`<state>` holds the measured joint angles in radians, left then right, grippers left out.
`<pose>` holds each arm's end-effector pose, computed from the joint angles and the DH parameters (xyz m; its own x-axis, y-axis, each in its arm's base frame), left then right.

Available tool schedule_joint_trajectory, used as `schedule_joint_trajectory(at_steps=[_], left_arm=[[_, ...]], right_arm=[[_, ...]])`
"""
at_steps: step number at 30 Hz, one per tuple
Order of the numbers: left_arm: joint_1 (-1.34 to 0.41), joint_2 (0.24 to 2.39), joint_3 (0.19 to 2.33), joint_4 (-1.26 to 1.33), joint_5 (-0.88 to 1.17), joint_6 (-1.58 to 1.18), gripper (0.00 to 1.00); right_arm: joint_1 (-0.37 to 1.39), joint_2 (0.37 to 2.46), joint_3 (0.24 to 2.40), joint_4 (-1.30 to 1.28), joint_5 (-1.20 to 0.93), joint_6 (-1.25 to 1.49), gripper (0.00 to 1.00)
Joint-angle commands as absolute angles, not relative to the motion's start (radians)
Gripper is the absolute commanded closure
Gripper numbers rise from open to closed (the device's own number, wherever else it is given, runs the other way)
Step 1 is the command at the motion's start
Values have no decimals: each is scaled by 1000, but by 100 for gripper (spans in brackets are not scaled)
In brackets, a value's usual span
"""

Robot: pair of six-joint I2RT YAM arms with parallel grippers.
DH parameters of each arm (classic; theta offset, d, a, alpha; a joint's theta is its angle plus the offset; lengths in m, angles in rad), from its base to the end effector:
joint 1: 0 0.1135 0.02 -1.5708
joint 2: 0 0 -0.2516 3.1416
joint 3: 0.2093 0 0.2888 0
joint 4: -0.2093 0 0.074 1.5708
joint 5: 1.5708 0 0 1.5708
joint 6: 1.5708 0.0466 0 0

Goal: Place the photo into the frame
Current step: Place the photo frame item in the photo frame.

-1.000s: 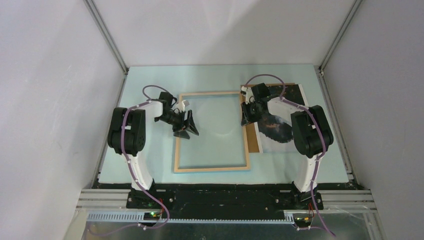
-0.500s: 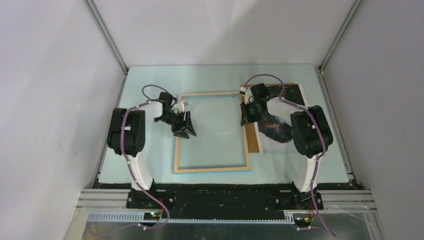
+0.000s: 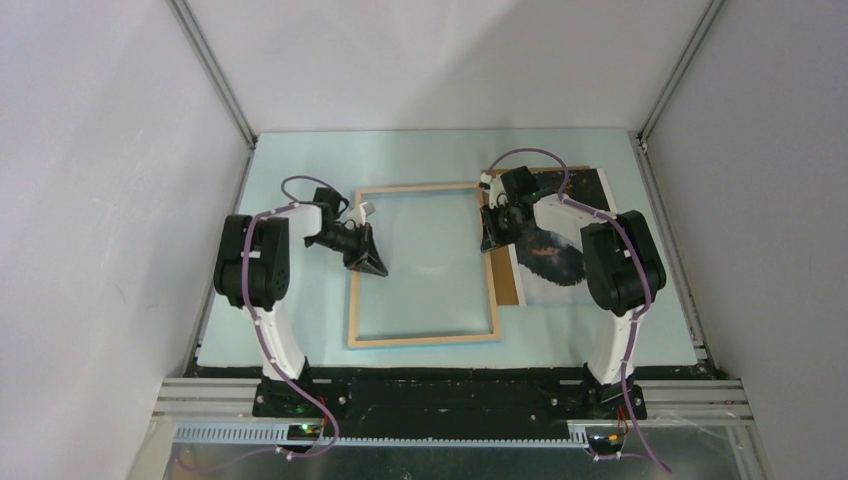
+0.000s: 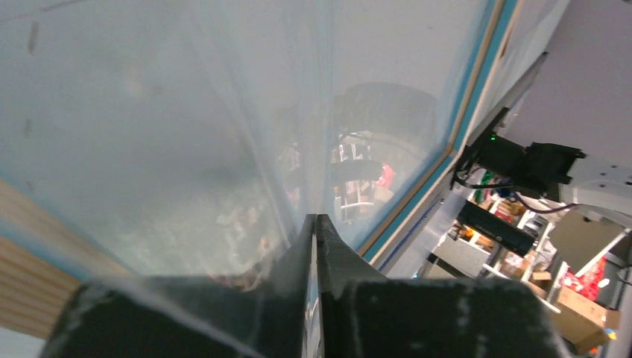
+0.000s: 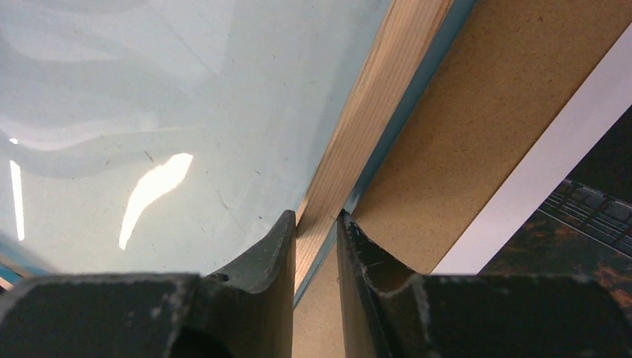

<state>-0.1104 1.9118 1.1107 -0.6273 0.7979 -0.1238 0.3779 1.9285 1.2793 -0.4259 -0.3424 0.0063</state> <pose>0.3531 -0.0727 0.0840 -0.9983 0.0239 -0.0533 0.0551 0.6910 -0.7208 0.3897 0.1715 0.1225 -0.8207 -0.3194 -0.4738 -0.4908 0.8186 0.2983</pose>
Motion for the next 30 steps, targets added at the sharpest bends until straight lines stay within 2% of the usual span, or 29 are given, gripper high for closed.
schedule_joint_trajectory(at_steps=[1,3,15,30], left_arm=[[-102,1928,1146,-621,910,-123,97],[-99,1931,1154,-622,941,-126,100],[-90,1905,1165,-631,1080,-100,100],[-52,1955,1200,-631,1246,-169,100]], right_arm=[[400,1927,1295,-442,-393,-26,74],[400,1927,1295,-442,-395,-26,74],[371,1938,1318,-454,-458,-5,66],[349,1946,1321,-461,-490,15,66]])
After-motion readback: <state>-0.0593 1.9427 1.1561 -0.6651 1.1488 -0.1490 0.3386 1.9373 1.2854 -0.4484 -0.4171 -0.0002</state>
